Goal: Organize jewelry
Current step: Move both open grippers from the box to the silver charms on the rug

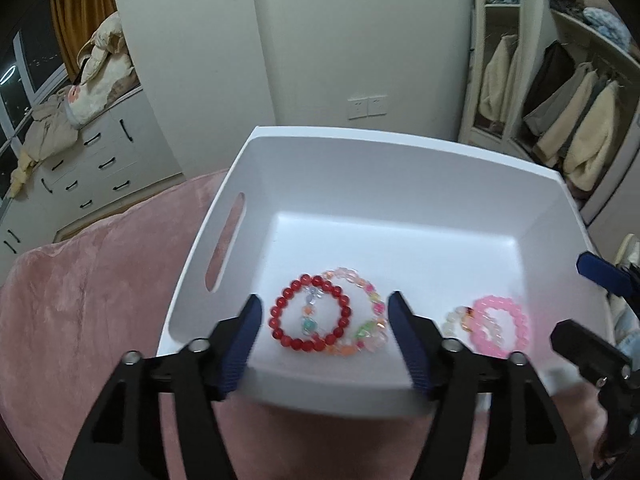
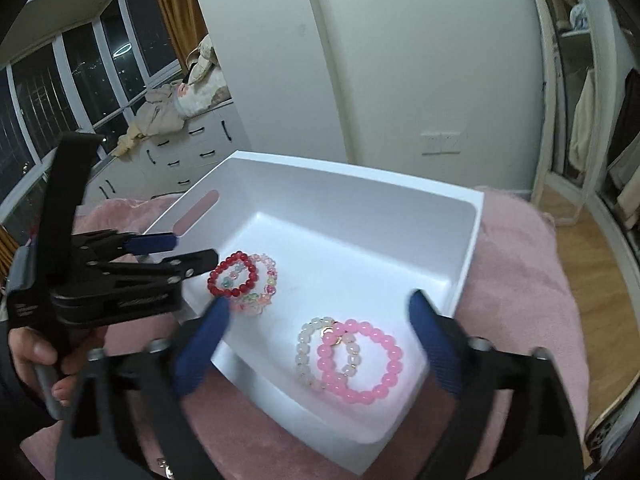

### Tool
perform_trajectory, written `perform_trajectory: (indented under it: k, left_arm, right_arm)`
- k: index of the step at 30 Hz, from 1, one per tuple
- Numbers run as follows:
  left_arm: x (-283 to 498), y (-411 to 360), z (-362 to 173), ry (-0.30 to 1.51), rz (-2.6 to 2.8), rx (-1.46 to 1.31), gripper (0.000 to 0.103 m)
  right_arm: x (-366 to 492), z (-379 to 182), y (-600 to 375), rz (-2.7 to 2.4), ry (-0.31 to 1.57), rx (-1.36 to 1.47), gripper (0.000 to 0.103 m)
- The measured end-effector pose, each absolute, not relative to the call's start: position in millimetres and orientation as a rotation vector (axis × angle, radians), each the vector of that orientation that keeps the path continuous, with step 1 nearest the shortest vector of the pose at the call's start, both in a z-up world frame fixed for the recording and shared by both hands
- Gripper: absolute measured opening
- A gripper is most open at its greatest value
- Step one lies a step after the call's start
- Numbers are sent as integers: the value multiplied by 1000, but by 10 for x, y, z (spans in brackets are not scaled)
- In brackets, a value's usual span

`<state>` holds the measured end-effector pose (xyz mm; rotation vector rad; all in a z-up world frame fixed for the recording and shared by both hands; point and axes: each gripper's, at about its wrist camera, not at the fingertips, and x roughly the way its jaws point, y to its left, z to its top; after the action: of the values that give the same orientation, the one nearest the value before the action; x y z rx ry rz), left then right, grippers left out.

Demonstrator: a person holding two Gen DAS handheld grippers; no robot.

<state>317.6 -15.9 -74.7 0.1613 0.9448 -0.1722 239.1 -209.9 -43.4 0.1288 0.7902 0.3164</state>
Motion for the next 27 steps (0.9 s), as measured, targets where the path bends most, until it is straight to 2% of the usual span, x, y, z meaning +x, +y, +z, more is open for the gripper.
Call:
perform_trajectory:
  k: [4, 6, 11, 14, 27]
  left_arm:
    - [2928, -127, -628, 910, -194, 168, 77]
    - [2781, -80, -562, 900, -210, 155, 84]
    - [2429, 69, -482, 889, -232, 125, 86]
    - [2220, 147, -499, 895, -248, 114, 92]
    - [1235, 72, -983, 937, -318, 208, 93]
  right_arm:
    - [2251, -370, -2148, 307, 735, 131, 98]
    - [2163, -314, -2172, 316, 685, 135, 98]
    - [1922, -195, -2236, 309, 608, 134, 98]
    - [1787, -166, -2257, 309, 597, 141, 98]
    - [1228, -291, -2097, 425, 675, 5, 98]
